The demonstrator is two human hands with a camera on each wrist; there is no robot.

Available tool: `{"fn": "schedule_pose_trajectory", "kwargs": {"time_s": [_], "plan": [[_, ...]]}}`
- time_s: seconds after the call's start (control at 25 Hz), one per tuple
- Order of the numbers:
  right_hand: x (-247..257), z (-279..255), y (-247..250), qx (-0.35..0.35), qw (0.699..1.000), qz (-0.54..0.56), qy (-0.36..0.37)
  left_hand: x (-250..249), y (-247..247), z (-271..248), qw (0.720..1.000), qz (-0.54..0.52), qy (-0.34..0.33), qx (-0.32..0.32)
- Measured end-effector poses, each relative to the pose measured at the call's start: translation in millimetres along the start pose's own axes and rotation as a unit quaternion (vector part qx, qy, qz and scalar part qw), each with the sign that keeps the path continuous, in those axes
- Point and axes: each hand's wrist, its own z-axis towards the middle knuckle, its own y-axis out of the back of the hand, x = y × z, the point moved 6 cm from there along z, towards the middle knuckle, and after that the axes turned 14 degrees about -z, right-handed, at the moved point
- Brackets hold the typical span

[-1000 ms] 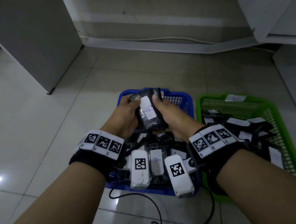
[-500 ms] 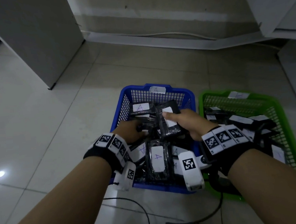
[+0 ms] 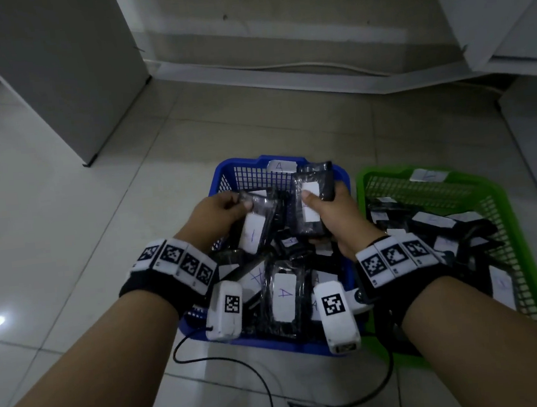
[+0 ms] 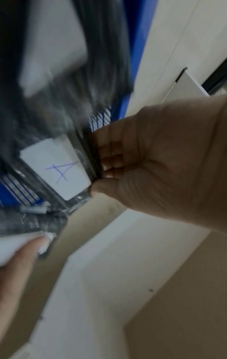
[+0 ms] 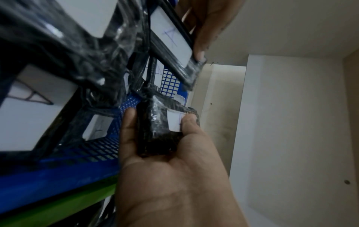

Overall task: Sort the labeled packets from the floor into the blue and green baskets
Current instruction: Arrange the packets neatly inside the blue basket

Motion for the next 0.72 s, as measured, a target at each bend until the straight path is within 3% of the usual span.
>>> {"fn": "schedule_pose_trajectory", "kwargs": {"time_s": [0.12,0.2,0.36,0.48,0.64,0.72], "plan": [[9.4,1.2,-9.8,0.006,1.000,0.012,0.018,-24.0,-6.4,-2.0,0.983,-0.181,0.006,0.006],[14.9,3.2,-20.7,0.014,0.999,-0.017,0.027,-30.9,-17.7,-0.1,0.969,-0.245,0.020,0.019],[15.3,0.1,-43.3,0.107,0.993,0.036,-0.042,-30.7,-26.6,4.4,0.979,-0.200,0.028,-0.020],[14.6,0.9,-52.7,0.169,0.985,-0.022,0.034,-23.4,-41.5,4.4,0.969,-0.242,0.052,-0.003],[9.5,5.9,-58.3,0.221,0.968,-0.092,0.072,-6.0,-50.5,-0.9,0.912,-0.382,0.149,0.028],[16.1,6.9,-54.4,0.247,0.959,-0.107,0.084,-4.0,-37.2,-0.6,0.922,-0.357,0.140,0.041]]}}
